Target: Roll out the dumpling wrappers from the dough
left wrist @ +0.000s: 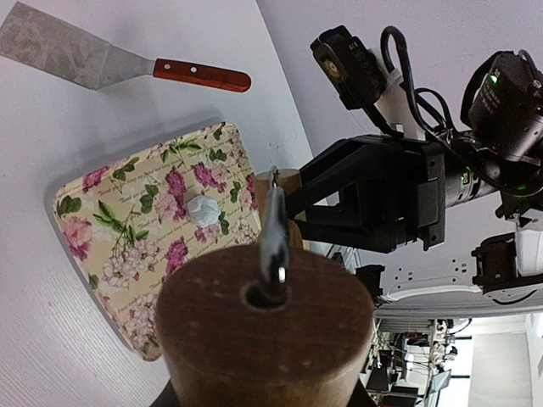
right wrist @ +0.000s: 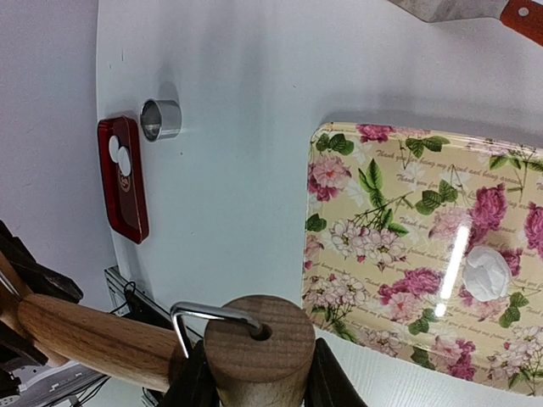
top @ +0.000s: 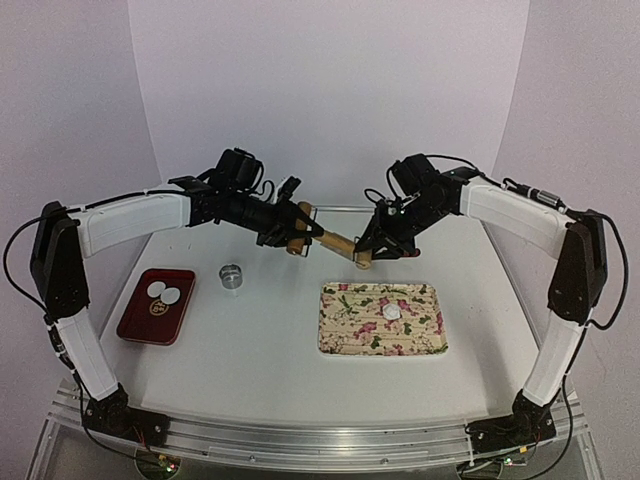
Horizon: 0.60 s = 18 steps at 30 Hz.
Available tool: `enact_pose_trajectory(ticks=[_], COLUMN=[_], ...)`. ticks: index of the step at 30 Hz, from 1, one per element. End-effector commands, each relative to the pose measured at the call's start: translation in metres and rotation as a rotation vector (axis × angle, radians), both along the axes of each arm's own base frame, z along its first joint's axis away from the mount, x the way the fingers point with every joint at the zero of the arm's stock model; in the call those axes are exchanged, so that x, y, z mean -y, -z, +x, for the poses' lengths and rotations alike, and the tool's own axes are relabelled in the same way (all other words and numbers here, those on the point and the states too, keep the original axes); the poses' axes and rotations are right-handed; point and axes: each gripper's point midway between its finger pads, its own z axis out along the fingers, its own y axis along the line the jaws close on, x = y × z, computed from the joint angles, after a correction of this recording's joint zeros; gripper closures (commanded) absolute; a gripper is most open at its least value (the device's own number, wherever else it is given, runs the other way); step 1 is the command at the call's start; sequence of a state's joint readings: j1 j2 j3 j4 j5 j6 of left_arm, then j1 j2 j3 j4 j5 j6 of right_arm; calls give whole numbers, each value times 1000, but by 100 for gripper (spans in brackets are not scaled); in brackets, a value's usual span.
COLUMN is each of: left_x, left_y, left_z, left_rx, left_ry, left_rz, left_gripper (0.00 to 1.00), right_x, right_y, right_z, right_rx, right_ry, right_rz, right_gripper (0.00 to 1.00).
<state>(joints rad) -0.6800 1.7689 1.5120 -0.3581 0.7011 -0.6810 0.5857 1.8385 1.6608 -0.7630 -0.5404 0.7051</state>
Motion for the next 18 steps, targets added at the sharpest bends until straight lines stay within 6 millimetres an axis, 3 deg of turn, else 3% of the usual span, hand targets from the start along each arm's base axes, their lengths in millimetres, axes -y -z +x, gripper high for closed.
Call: enact_pose_trajectory(ticks=[1, 4, 7, 14, 18], left_x=[-1, -16, -32, -51, -50], left_y=[-17, -22, -33, -58, -86], left_z=[7, 16, 24, 26, 16], left_rx=[5, -23, -50, -75, -62], left_ry=[-23, -83, -132, -112, -44], left_rz=[-42, -74, -138, -218, -305], left_gripper=[100, 100, 100, 100, 100], right_x=[-10, -5, 3, -12, -20], right_y=[-35, -44, -55, -109, -108], right_z=[6, 4, 1, -10, -13], right_rx=[97, 114, 115, 158, 158], right_ry=[-36, -37, -39, -169, -201], right_rz=[75, 90, 124, 337, 405], right_gripper=[62, 23, 5, 2, 2])
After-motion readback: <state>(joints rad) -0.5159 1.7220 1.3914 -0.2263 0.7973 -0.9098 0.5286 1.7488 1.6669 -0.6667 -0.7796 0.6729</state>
